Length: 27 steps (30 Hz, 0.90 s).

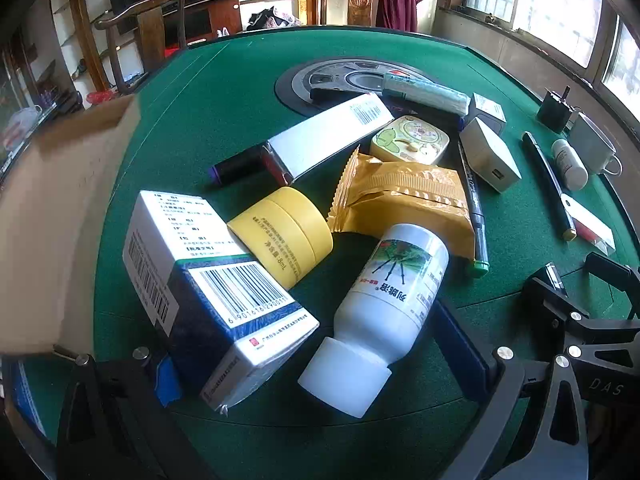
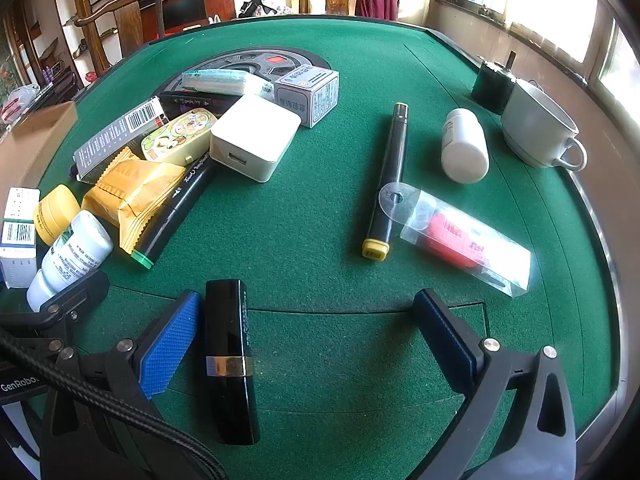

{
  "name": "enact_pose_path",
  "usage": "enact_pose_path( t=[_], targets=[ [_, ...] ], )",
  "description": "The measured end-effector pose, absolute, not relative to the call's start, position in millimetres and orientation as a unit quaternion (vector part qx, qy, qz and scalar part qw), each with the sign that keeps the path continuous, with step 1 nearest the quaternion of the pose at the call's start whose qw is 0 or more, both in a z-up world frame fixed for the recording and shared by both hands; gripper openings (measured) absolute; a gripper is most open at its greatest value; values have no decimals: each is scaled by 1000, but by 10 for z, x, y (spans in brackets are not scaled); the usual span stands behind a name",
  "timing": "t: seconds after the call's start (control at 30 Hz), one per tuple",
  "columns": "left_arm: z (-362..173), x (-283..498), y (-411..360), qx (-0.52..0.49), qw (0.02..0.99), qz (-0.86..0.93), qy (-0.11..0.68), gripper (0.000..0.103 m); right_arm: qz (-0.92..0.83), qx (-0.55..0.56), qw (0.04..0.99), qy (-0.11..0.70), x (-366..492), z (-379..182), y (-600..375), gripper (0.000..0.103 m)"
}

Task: Organize objects
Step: 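Grasp the clear packet with red item with right tool while left tool grasps blue-white medicine box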

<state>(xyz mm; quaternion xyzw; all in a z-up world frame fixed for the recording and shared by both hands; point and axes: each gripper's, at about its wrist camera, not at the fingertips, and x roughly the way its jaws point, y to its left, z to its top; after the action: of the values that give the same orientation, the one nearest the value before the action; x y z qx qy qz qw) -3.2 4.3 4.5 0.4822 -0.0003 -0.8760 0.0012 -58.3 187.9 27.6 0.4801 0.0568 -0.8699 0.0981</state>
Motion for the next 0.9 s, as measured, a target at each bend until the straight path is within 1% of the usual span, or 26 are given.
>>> enact_pose_path(
  t=[0.13,0.23,0.4,0.5,0.57,0.6,0.63,0.67,0.7,0.73,0.77,0.8,0.9],
  targets=[
    [46,-36,46,482,1,-876,0,102,-865,482,123,71,-593,297,1863,103],
    [48,-38,51,482,1,-876,0,102,-851,491,167,80,-582,349,1891,103],
    [47,-34,46,482,1,-876,0,102,-874,428,214,89,-335,757,2144,103],
    [47,-38,48,482,2,-876,0,102,-891,366,258,71,-111,1006,2422,103],
    [46,-36,46,482,2,-876,0,102,-895,360,249,79,-68,1061,2564,103],
    [46,-35,45,482,2,-876,0,102,-897,364,237,83,-104,1050,2627,99],
    [46,-35,45,482,1,-876,0,102,-897,370,226,81,-131,1013,2737,92],
    [51,-37,50,482,2,-876,0,102,-895,380,221,74,-195,958,2847,89],
    [47,-33,39,482,1,-876,-2,102,-892,391,217,68,-256,920,2908,82],
    [51,-42,39,483,-2,-876,-3,102,-889,400,215,65,-313,875,2960,70],
    [57,-44,27,484,-12,-875,-8,102,-886,404,216,67,-357,856,2986,66],
    [64,-54,25,487,-29,-873,-19,102,-882,410,219,73,-400,807,3009,66],
    [166,73,-121,477,-34,-878,-29,102,-870,427,231,92,-494,673,3042,65]
  ],
)
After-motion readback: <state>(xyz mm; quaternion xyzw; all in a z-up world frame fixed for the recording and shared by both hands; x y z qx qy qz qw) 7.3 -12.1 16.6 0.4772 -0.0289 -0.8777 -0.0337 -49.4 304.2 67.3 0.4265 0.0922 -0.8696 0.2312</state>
